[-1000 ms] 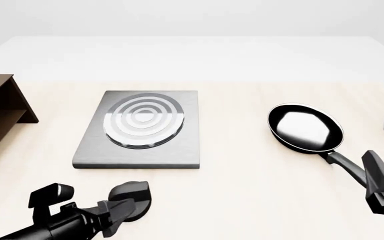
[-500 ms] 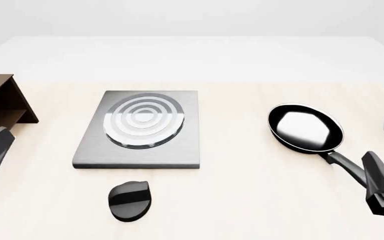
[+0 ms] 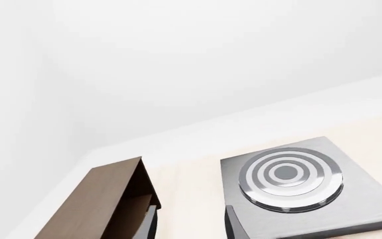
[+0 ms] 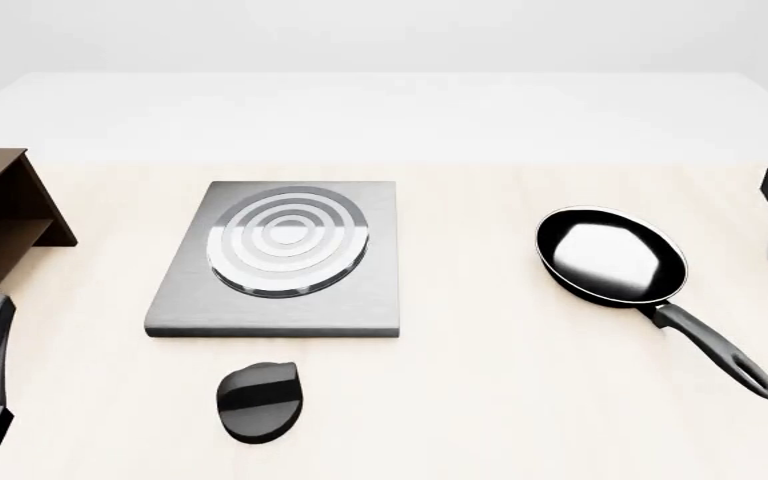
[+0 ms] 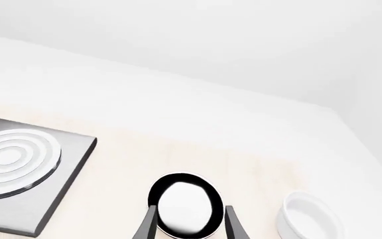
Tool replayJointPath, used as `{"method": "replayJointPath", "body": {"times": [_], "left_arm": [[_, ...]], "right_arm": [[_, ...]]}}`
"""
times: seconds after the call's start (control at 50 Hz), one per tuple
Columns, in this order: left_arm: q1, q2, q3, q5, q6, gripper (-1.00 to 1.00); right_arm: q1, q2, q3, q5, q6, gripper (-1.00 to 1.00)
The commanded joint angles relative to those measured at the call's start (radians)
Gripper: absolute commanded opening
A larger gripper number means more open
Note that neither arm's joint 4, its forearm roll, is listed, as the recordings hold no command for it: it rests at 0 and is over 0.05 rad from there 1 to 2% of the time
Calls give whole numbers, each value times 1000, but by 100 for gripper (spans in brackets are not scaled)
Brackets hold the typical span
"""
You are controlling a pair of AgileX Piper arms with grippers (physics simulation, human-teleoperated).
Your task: Turn on the stove and put the frying pan on it.
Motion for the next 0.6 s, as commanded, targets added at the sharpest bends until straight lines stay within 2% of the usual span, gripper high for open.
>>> {"method": "replayJointPath", "body": {"times": [0.02, 0.04, 0.14, 0.26, 0.38, 0.4, 0.6], "left_arm": [[17, -11, 29, -21, 32, 100], [18, -11, 31, -22, 31, 100], [23, -11, 17, -22, 32, 100], [51, -11, -10, -20, 19, 100], [47, -11, 1, -32, 28, 100], [49, -11, 5, -35, 27, 100], [56, -11, -1, -24, 25, 100]], "right_arm": [[2, 224, -33, -54, -114, 100], [-2, 268, 12, -111, -134, 100], [-27, 366, 99, -220, -145, 100], [-76, 516, 184, -393, -197, 100], [-117, 571, 238, -478, -220, 100], [-126, 590, 241, -487, -206, 100], [-141, 704, 330, -648, -197, 100]]}}
